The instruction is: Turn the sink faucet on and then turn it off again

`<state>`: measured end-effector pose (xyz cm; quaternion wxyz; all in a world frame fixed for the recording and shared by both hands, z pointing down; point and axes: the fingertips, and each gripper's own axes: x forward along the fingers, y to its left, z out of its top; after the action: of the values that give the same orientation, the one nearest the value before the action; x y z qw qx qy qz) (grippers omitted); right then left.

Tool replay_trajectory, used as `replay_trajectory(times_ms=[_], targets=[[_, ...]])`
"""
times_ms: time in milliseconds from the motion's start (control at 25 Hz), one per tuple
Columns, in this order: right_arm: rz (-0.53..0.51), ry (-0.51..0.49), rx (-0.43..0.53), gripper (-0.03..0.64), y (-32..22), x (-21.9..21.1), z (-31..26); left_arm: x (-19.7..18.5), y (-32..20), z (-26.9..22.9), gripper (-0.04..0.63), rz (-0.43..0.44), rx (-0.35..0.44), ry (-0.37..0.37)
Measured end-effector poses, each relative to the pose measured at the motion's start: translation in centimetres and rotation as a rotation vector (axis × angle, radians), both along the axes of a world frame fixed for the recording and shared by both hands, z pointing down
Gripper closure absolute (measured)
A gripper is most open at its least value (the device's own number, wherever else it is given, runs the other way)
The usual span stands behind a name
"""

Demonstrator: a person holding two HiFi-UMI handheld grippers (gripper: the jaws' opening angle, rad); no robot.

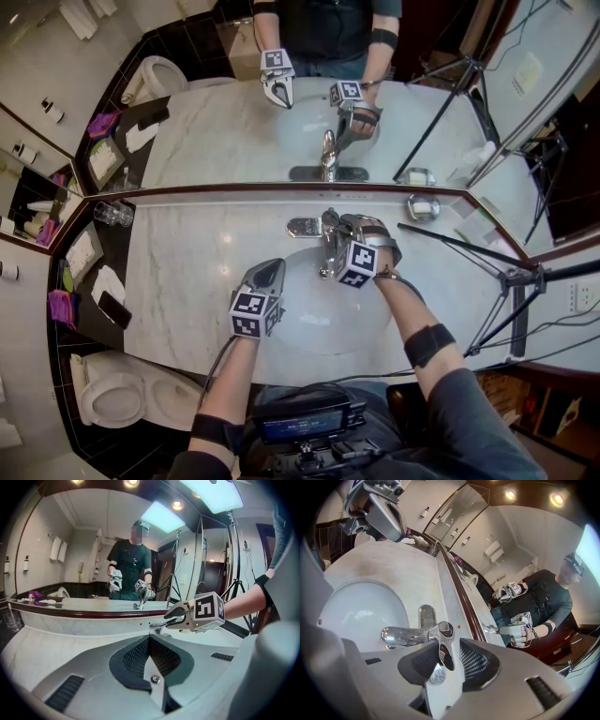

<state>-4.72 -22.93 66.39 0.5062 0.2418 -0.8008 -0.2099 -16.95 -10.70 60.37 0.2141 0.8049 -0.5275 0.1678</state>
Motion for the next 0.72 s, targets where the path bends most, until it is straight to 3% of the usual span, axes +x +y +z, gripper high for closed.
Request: replay_trajectory(times_ms=[720], targets=[[0.014,0.012,-0.073,0.466,-0.74,-0.03,0.36,-0.25,0.06,-0.19,0.595,-0.016,0.005,0.017]])
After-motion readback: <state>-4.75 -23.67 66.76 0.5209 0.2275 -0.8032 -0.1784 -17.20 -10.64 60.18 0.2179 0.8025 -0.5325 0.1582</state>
